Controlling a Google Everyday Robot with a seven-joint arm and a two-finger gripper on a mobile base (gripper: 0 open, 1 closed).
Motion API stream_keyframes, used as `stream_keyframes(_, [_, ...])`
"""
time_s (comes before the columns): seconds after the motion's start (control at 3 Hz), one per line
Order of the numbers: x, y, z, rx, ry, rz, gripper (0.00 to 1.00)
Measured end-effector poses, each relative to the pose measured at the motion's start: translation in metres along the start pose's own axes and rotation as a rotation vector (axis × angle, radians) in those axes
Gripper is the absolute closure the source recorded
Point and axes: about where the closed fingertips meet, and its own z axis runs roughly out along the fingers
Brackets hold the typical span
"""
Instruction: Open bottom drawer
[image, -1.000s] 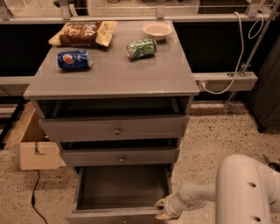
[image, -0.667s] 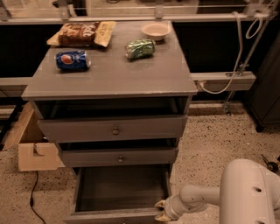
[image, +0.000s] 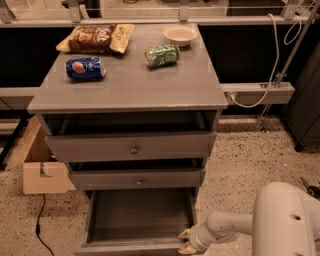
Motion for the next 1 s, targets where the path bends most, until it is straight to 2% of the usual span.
stream_keyframes(0.33, [0.012, -0.020, -0.052, 0.057, -0.023, 0.028, 0.01])
stream_keyframes(1.0, [0.035, -0.040, -0.167, 0.235, -0.046, 0.075, 0.00])
